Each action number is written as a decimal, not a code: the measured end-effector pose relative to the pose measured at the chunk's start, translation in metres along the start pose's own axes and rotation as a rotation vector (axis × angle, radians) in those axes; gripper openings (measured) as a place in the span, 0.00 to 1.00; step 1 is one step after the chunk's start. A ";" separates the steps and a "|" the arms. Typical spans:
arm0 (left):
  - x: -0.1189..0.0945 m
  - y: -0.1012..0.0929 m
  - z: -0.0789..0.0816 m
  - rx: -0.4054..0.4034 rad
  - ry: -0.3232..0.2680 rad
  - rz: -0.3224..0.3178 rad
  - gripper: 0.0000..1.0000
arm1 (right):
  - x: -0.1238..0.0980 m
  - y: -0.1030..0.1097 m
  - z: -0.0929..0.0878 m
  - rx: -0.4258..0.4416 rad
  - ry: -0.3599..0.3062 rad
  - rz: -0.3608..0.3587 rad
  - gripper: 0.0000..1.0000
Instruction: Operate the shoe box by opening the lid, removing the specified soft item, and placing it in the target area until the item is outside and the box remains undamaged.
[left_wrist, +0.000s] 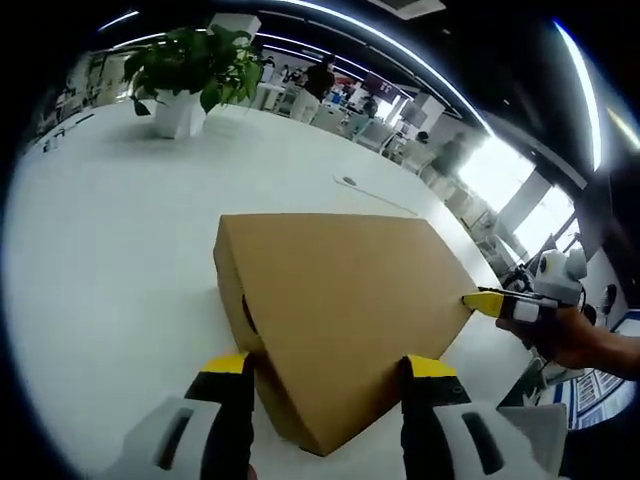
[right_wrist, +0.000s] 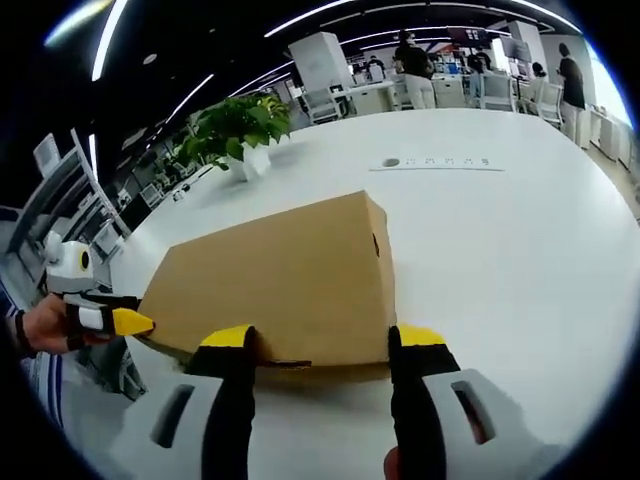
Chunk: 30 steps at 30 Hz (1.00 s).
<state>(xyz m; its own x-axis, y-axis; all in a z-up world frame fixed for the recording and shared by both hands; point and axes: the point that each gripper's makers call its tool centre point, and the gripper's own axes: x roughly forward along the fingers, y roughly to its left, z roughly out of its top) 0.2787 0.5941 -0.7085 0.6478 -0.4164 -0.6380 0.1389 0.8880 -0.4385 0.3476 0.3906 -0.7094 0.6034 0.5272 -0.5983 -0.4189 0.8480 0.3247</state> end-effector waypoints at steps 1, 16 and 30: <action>-0.002 0.000 -0.001 -0.001 -0.001 0.000 0.59 | -0.001 0.001 -0.001 0.000 0.002 0.001 0.50; -0.012 -0.003 -0.013 0.013 -0.013 -0.005 0.62 | -0.004 0.006 -0.005 -0.009 0.016 0.029 0.50; -0.016 -0.008 -0.019 0.048 -0.020 -0.043 0.66 | -0.007 0.013 -0.003 0.004 -0.004 0.137 0.60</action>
<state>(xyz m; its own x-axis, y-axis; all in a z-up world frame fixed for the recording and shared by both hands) 0.2530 0.5902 -0.7071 0.6551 -0.4509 -0.6062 0.2024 0.8778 -0.4342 0.3361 0.3977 -0.7032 0.5436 0.6381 -0.5452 -0.4948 0.7684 0.4059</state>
